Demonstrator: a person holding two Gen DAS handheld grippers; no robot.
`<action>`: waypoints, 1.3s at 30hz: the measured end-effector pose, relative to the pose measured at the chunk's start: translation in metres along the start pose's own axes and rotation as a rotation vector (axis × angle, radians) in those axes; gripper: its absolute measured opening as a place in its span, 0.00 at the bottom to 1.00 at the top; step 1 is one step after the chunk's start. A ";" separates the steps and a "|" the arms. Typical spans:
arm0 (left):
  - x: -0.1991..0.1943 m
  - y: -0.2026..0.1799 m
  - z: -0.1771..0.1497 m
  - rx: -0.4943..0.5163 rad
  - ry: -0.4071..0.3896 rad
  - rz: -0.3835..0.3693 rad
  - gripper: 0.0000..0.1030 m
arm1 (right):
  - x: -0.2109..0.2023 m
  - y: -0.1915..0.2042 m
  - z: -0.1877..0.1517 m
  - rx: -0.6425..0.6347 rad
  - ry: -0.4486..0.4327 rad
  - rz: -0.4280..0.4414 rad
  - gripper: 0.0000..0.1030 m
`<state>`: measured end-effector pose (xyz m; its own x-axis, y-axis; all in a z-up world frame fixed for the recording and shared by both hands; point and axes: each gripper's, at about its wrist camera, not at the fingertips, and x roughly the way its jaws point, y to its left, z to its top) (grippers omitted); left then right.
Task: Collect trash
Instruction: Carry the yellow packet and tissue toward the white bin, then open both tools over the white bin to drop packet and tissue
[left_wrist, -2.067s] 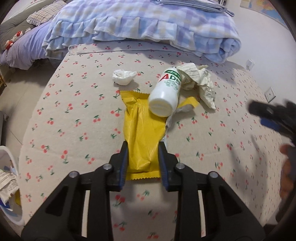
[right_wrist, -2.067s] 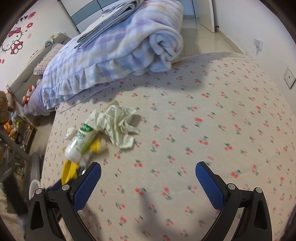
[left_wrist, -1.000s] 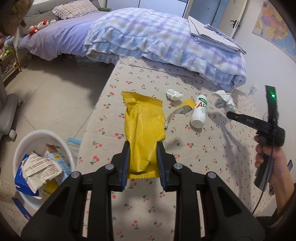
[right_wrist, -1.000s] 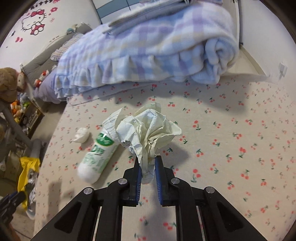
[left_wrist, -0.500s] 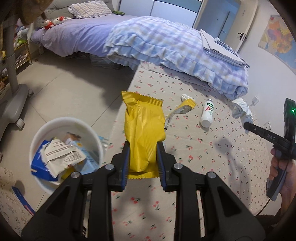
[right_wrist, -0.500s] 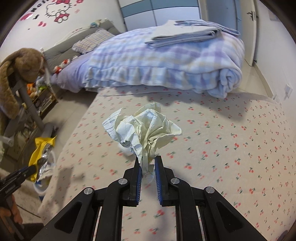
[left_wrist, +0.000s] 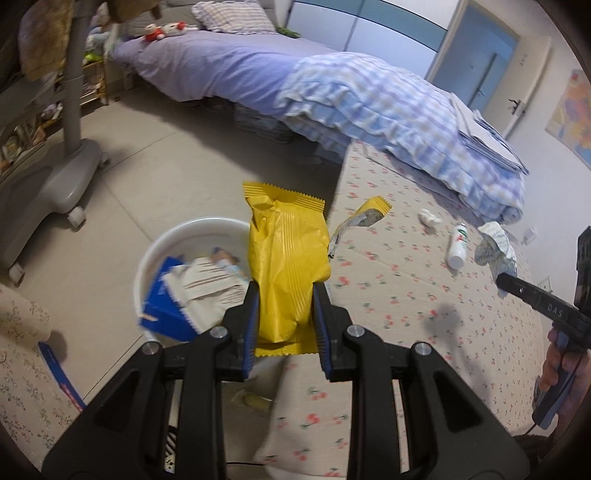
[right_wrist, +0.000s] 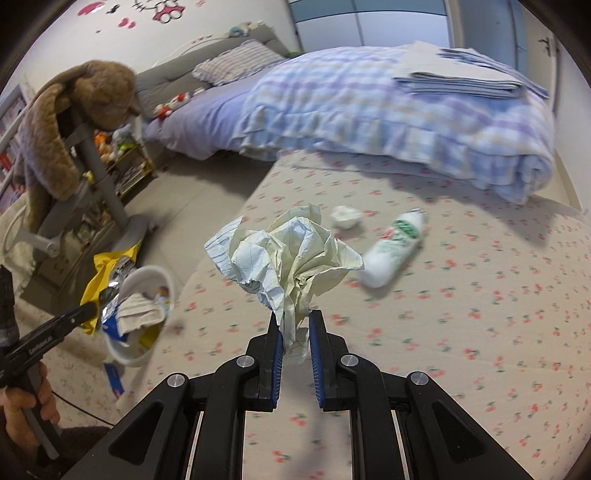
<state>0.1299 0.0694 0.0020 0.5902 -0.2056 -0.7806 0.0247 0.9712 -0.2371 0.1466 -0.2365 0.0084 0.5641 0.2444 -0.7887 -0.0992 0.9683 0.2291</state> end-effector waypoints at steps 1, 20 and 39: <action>0.000 0.008 0.000 -0.012 0.003 0.010 0.28 | 0.003 0.006 0.000 -0.009 0.004 0.005 0.14; 0.008 0.054 0.000 -0.080 0.047 0.070 0.72 | 0.066 0.119 -0.006 -0.126 0.092 0.115 0.14; -0.010 0.086 -0.006 -0.131 0.055 0.231 0.84 | 0.115 0.178 -0.020 -0.198 0.176 0.207 0.17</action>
<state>0.1212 0.1543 -0.0135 0.5234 0.0101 -0.8521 -0.2121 0.9700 -0.1187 0.1776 -0.0352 -0.0534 0.3667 0.4254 -0.8274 -0.3640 0.8840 0.2932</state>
